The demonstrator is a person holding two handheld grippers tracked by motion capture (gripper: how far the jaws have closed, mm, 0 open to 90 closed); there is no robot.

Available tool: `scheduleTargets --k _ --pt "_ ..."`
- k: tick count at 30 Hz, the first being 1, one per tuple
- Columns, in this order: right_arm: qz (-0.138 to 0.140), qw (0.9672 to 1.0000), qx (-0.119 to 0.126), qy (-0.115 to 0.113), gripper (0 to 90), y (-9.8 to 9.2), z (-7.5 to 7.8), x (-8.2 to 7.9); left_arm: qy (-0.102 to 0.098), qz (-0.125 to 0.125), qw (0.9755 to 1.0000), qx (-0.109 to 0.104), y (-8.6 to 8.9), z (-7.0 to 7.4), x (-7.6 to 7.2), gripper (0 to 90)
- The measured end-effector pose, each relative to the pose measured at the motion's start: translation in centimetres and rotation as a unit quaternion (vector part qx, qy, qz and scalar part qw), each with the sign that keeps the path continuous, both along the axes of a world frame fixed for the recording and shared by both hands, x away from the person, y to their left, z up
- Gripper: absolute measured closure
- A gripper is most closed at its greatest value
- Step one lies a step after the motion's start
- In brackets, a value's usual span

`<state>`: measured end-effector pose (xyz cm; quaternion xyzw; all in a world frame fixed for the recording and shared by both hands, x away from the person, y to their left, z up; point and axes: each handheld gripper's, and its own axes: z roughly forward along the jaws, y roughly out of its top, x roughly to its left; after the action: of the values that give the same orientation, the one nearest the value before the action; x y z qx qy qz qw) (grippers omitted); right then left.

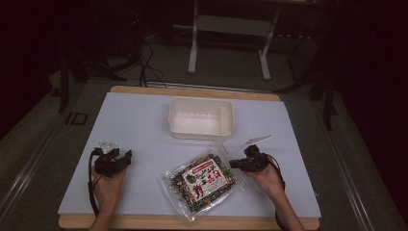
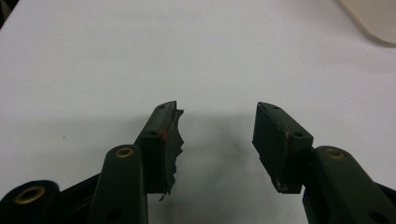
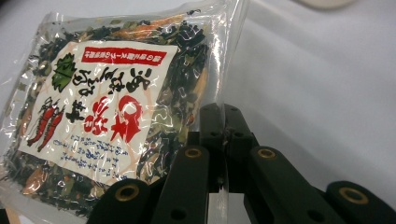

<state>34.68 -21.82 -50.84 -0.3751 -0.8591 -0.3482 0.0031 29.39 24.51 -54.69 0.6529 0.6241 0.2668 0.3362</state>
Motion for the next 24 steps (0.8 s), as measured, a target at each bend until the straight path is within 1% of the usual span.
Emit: scheduleTargets --k 8,12,20,21,23,24 --pt "0.019 0.9995 -0.017 -0.018 89.0 0.9 1.7 0.2 -0.002 0.008 1.0 -0.002 0.1 0.0 -0.1 51.4" --pt "0.026 0.999 -0.024 -0.027 89.0 1.3 2.4 0.4 0.003 0.004 1.0 0.002 0.1 0.1 -0.1 51.7" --pt "0.043 0.9973 -0.037 -0.047 89.1 2.0 3.9 0.7 0.005 0.003 1.0 0.006 0.0 0.0 0.0 50.9" --pt "0.047 0.9969 -0.038 -0.05 89.1 2.1 4.1 0.8 0.004 0.003 1.0 0.006 0.0 0.0 0.0 50.9" --pt "0.056 0.9969 -0.03 -0.048 89.1 2.3 4.4 1.1 0.004 0.001 1.0 0.005 -0.1 0.0 0.0 50.9" --pt "0.057 0.9967 -0.031 -0.049 89.1 2.4 4.5 1.2 0.004 0.001 1.0 0.004 0.0 0.0 0.0 50.9"
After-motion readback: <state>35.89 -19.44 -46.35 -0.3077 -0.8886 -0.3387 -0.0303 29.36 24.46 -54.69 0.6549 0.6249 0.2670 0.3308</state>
